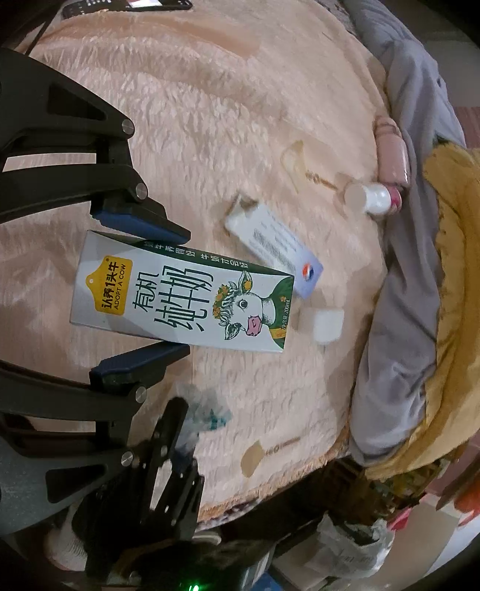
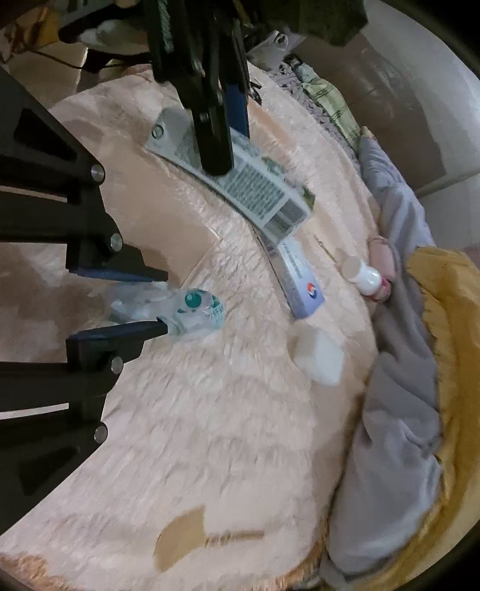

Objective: Collect trash
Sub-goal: 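Carry the milk carton and plastic wrapper over the white bucket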

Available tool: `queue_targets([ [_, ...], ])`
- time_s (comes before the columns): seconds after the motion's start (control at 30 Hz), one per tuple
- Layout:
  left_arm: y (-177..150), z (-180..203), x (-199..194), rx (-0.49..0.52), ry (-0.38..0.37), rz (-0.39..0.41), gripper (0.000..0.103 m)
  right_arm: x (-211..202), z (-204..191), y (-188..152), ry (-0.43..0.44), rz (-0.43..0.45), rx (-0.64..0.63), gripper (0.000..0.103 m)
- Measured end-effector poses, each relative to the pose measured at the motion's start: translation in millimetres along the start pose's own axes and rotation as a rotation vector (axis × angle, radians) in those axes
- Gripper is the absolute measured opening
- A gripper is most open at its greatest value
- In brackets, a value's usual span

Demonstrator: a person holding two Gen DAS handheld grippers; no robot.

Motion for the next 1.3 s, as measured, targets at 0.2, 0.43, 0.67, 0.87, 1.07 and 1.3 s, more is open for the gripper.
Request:
queue_targets([
  [0.2, 14.4, 49.1, -5.9, 0.064, -0.037, 0.028, 0.052, -62.1, 26.1, -12.3, -0.014, 0.091, 0.059, 0.020],
  [0.43, 30.3, 116.2, -8.3, 0.161, -0.077, 0.050, 0.052, -123.9, 73.8, -33.0, -0.076, 0.175, 0.145, 0.020],
  [0.67, 37.1, 186.6, -7.6, 0.272, -0.120, 0.059, 0.052, -175.7, 127.5, -60.7, -0.149, 0.231, 0.248, 0.020],
  [0.87, 37.8, 237.7, -6.4, 0.350, -0.151, 0.060, 0.052, -207.3, 162.2, -81.7, -0.200, 0.261, 0.311, 0.020],
  [1.07, 36.8, 284.8, -2.5, 0.409, -0.189, 0.056, 0.052, -236.6, 196.1, -103.4, -0.256, 0.295, 0.368, 0.020],
  [1.3, 38.1, 336.4, 5.0, 0.465, -0.237, 0.047, 0.052, -263.0, 239.0, -128.2, -0.303, 0.318, 0.453, 0.020],
])
Point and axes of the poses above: each gripper's, at about its wrist camera, not at the fingertips, and x roughly the way its jaws point, z to its right, y to its top, the point moved 6 cm from there along x, roughly the way its jaws point, and after that the axes turned 12 degrees about x, right-handed, at the moved point
